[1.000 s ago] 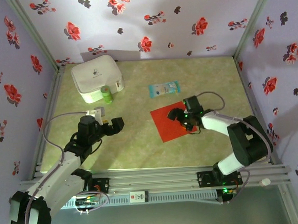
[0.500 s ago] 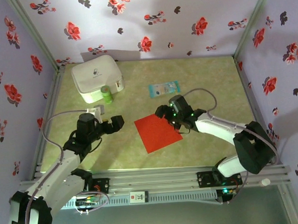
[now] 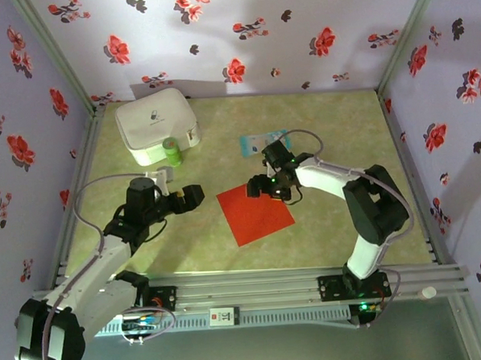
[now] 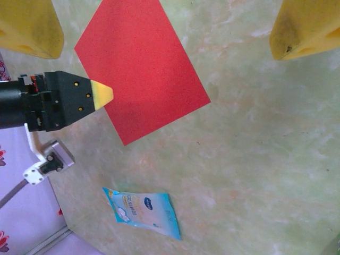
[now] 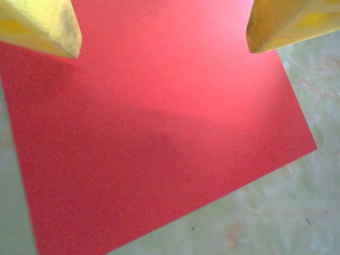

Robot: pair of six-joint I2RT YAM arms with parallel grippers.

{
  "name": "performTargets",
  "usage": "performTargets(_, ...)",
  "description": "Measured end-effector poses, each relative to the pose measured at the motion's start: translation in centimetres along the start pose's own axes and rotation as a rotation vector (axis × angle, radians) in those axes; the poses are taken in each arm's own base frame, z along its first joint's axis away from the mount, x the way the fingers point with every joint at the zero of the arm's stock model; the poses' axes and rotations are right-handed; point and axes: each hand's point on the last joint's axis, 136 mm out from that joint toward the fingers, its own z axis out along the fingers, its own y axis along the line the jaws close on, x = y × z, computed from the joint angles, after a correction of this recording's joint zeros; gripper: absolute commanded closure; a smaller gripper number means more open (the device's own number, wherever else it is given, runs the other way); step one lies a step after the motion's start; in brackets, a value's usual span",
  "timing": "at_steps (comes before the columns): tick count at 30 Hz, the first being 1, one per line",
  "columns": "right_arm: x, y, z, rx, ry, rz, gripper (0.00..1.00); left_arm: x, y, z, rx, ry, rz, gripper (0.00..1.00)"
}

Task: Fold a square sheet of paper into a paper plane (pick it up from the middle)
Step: Move the square sheet of paper to the center of the table.

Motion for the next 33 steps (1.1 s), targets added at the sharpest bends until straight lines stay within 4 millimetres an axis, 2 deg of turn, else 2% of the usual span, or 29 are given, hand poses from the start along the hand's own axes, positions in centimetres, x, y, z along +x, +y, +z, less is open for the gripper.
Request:
performTargets(9,0.3,-0.4,1.5,0.019,0.056,0.051,0.22,0.1,0.1,-0.1,-0.009,0.004,-0.003,0.06)
performTargets(14,0.0,-0.8,1.8,0.025,0.023,0.204,0.23,-0.6,0.0,-0.6,-0.017,-0.032,0.005,0.06)
performTargets(18,-0.3,-0.5,1.7,-0.035,-0.053,0.377,0.23,-0.8,0.1,-0.6,-0.025,-0.038,0.006,0.06)
performTargets(22,-0.2,1.1,2.1,-0.109,-0.120,0.497,0.22,-1.1,0.0,-0.4,-0.031,-0.036,0.005,0.06)
performTargets(27,0.3,3.6,2.9,-0.161,-0.124,0.529,0.21,-1.0,0.2,-0.3,-0.045,-0.020,0.003,0.07)
performTargets(33,0.5,3.9,2.5,-0.191,-0.134,0.546,0.20,-0.8,0.1,-0.4,-0.073,0.032,-0.002,0.15)
